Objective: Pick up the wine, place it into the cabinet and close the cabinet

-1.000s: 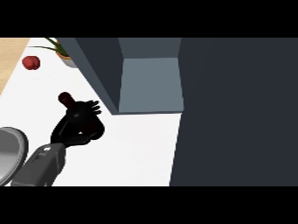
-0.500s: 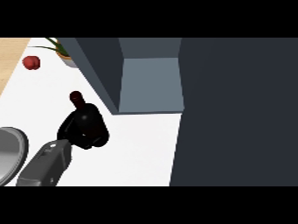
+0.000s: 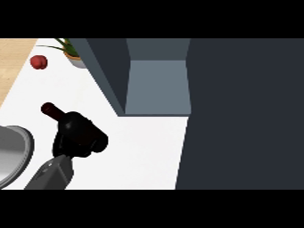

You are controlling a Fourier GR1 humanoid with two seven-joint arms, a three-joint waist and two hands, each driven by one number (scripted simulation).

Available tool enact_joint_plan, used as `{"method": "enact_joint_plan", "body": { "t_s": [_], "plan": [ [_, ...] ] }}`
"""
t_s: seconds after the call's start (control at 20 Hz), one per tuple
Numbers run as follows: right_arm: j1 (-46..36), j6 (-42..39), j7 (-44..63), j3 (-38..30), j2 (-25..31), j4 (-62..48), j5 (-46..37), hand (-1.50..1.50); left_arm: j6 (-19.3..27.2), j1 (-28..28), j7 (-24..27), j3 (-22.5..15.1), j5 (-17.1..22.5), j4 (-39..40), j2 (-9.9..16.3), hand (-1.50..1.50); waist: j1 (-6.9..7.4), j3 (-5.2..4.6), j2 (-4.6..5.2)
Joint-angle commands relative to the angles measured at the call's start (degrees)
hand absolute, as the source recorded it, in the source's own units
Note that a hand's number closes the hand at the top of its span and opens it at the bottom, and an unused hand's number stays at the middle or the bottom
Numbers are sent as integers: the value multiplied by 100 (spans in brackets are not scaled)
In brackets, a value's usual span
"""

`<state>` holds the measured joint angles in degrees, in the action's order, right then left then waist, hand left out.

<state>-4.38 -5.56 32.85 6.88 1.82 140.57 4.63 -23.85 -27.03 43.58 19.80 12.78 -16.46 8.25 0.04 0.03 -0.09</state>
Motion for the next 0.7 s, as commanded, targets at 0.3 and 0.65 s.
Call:
{"method": "enact_joint_plan", "body": {
  "t_s": [0.3, 0.65],
  "plan": [
    [-84, -88, 195, -556, 153, 142, 612, -150, -209, 880, -71, -170, 444, -1405, -312, 150, 14, 0, -3],
    [-232, -111, 507, -670, 226, 309, 841, -150, 370, 1600, -603, -1384, 589, -3106, -816, 150, 40, 5, -26]
  ]
}}
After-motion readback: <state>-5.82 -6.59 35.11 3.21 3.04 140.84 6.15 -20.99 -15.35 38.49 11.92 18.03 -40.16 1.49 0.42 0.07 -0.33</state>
